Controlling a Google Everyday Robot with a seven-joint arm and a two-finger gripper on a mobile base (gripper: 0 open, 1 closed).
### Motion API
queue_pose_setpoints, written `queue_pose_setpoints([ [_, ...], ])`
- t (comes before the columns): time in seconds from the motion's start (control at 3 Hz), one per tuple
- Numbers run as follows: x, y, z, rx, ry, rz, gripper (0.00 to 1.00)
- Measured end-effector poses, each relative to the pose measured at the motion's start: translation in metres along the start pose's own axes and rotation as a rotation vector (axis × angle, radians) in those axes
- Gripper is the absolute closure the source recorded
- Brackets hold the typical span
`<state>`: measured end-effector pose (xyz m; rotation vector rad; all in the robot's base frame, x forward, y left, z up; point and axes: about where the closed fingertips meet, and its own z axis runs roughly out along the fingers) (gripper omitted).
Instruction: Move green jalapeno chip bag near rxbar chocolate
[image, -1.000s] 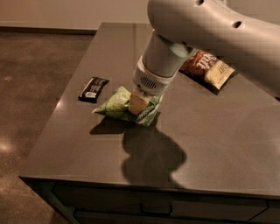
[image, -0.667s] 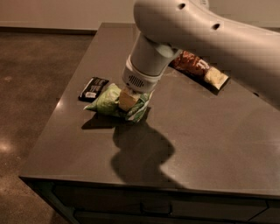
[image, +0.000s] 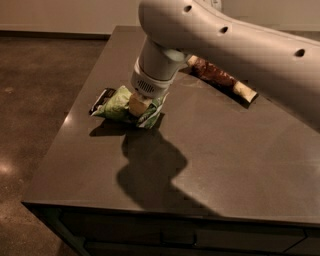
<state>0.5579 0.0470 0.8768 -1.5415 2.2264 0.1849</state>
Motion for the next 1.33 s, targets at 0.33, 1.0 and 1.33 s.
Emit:
queue_pose_setpoints([
  [0.33,0.0026,-0.0092,0.0033,0.025,0.003,-0.016,0.35],
  [1.0,0.0016,-0.0071,0.0040,0.022,0.004,-0.019,0.00],
  [1.33,0.0016,-0.0071,0.0040,0.022,0.004,-0.020,0.00],
])
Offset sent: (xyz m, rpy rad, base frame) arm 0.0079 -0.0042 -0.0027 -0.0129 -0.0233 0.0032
